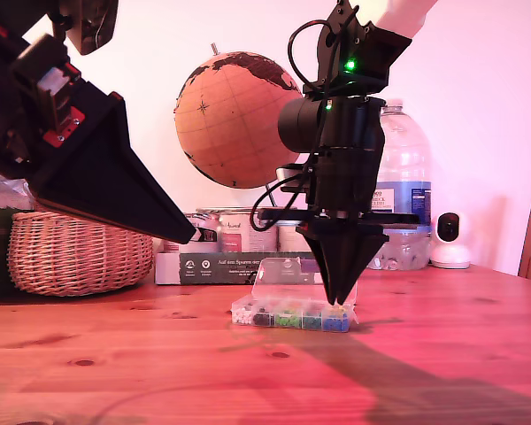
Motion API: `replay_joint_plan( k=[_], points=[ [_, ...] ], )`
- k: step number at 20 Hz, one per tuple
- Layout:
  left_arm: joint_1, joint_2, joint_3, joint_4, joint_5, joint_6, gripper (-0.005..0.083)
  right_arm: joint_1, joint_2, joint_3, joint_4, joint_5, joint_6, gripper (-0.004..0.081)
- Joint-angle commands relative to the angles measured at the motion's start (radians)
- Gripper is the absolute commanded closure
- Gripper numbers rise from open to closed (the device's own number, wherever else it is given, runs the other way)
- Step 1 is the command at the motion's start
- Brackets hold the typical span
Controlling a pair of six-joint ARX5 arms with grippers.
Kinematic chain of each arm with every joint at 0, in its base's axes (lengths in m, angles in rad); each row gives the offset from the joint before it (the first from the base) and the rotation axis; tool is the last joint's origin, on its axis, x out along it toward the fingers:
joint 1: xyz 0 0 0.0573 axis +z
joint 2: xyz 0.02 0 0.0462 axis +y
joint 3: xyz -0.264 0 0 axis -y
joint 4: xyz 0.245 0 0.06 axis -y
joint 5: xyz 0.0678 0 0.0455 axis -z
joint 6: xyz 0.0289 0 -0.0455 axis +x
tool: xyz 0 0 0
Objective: Sort the loose pins on the table into their correct compartments
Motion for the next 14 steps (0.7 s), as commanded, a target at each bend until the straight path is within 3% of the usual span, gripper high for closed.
replay_joint_plan(
  k=[1, 4, 5, 14],
  points=[
    [-0.001, 0.004, -0.021, 0.006, 0.0, -0.003, 0.0797, -0.002, 0.028, -0.021, 0.006, 0.001, -0.003, 0.0709],
    [-0.001, 0.004, -0.021, 0.006, 0.0, -0.003, 0.0797, -0.002, 0.028, -0.021, 0.006, 0.001, -0.007, 0.0728],
    [-0.001, 0.004, -0.021, 0.006, 0.0, -0.003, 0.0797, -0.002, 0.028, -0.021, 0.006, -0.001, -0.007, 0.0782],
    [-0.001, 0.004, -0.021, 0.008, 0.0, -0.003, 0.0797, 0.008, -0.088, -0.021, 0.037, -0.001, -0.033, 0.0783]
  ],
)
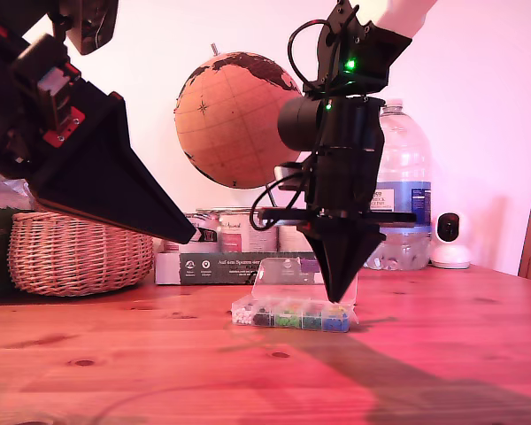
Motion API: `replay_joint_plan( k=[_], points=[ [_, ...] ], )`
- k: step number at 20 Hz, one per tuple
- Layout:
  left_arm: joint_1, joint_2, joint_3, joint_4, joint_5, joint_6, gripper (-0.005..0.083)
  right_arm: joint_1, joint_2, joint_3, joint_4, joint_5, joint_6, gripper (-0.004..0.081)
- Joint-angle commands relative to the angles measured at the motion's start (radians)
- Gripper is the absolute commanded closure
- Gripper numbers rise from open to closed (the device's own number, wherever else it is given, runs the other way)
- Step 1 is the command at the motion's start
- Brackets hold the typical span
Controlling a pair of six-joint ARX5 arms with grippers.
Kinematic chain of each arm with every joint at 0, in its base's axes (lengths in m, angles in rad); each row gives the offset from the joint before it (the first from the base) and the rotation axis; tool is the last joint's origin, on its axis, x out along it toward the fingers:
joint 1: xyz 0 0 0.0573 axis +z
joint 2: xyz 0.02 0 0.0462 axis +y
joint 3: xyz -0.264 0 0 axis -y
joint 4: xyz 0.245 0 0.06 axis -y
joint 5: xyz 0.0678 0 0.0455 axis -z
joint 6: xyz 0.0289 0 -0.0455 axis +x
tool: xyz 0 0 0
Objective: Sort the loose pins on the table into their correct compartments
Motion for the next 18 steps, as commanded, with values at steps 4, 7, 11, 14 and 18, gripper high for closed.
replay_joint_plan(
  k=[4, 7, 11, 14, 18],
  points=[
    [-0.001, 0.004, -0.021, 0.022, -0.016, -0.002, 0.0797, 0.035, -0.203, -0.017, 0.068, 0.045, -0.011, 0.0782],
    [0.002, 0.004, -0.021, 0.04, -0.037, -0.002, 0.0797, 0.069, -0.301, -0.018, 0.11, 0.148, -0.046, 0.0782],
    [0.027, 0.001, -0.021, 0.069, -0.067, -0.003, 0.0797, 0.097, -0.397, -0.024, 0.186, 0.195, -0.067, 0.0783],
    [0.068, -0.042, -0.021, 0.103, -0.082, -0.004, 0.0797, 0.113, -0.457, -0.07, 0.239, 0.227, -0.091, 0.0783],
    [0.125, -0.159, -0.021, 0.105, -0.082, -0.024, 0.0797, 0.114, -0.581, -0.301, 0.412, 0.237, -0.089, 0.0783]
  ],
)
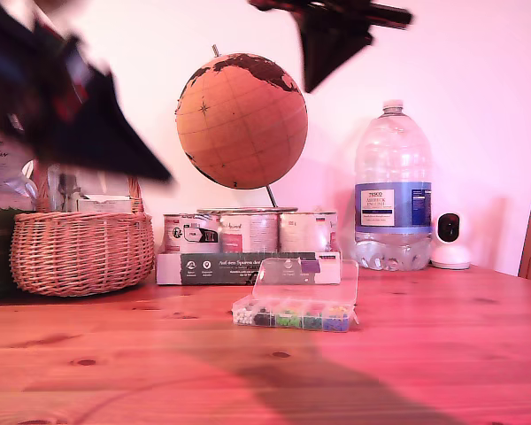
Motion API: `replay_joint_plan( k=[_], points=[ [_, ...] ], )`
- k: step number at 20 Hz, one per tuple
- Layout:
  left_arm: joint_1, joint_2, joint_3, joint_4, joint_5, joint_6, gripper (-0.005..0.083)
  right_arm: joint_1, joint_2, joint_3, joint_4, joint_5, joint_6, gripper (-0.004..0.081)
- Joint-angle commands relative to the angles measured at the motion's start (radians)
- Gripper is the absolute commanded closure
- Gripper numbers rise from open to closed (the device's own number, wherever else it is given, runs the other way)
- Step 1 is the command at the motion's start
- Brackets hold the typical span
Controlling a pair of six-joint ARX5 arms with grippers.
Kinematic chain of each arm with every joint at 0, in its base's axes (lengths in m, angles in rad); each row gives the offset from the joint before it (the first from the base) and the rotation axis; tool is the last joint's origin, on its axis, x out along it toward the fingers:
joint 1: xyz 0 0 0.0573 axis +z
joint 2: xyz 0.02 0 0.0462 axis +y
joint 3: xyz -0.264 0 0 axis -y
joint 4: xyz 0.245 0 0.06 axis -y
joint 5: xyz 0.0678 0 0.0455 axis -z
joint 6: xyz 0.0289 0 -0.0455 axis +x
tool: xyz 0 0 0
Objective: Sort the loose pins on the table into their correct compartments
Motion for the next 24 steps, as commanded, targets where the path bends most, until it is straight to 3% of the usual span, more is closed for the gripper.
replay_joint_plan(
  k=[1, 6, 12, 14, 18, 24],
  points=[
    [0.014, -0.051, -0.021, 0.013, -0.002, -0.015, 0.0797, 0.008, -0.062, -0.132, 0.09, 0.003, -0.003, 0.0783],
    [0.045, -0.165, -0.021, 0.012, -0.02, -0.032, 0.0797, -0.021, -0.241, -0.485, 0.361, -0.021, -0.003, 0.0783],
    [0.059, -0.187, -0.021, -0.017, -0.051, -0.074, 0.0797, -0.146, -0.446, -0.786, 0.61, -0.204, -0.028, 0.0783],
    [0.058, -0.187, -0.021, -0.018, -0.051, -0.096, 0.0797, -0.177, -0.527, -0.859, 0.653, -0.26, -0.051, 0.0782],
    [0.058, -0.216, -0.021, -0.042, -0.069, -0.124, 0.0797, -0.2, -0.714, -0.986, 0.702, -0.294, -0.079, 0.0783],
    [0.042, -0.336, -0.021, -0.153, -0.079, -0.159, 0.0797, -0.191, -0.962, -1.062, 0.613, -0.311, -0.09, 0.0783]
  ],
)
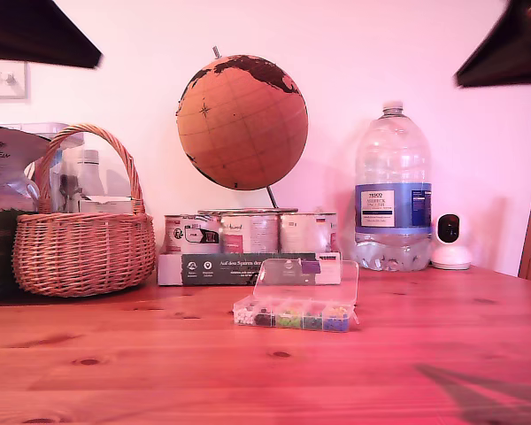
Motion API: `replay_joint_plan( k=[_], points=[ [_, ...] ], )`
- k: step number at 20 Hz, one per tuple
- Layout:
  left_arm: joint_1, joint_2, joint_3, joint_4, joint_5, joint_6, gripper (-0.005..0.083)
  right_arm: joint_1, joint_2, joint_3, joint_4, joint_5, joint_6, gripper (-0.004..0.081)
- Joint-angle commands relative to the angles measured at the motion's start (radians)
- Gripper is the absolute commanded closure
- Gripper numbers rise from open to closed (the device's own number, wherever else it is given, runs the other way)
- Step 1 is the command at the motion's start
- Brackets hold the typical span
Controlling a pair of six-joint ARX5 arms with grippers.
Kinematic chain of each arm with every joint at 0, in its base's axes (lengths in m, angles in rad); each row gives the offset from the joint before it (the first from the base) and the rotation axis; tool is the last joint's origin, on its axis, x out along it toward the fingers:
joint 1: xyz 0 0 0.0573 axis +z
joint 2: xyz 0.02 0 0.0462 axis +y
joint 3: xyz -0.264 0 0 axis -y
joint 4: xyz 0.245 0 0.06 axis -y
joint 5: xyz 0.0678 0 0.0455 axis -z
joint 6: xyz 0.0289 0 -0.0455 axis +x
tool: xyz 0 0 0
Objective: Sort the loose pins on the table into their correct compartments
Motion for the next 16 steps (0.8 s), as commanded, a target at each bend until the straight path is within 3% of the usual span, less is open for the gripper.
replay_joint_plan(
  k=[1, 6, 16],
  points=[
    [-0.013, -0.04, -0.021, -0.023, -0.004, -0.007, 0.0797, 0.006, -0.058, -0.016, -0.022, 0.001, -0.029, 0.0783],
    [-0.026, -0.097, -0.021, -0.167, 0.001, -0.015, 0.0797, 0.013, -0.193, -0.015, -0.149, 0.0, -0.043, 0.0782],
    [-0.025, -0.094, -0.021, -0.313, 0.0, -0.024, 0.0797, 0.013, -0.196, -0.014, -0.415, -0.001, -0.043, 0.0782]
  ],
)
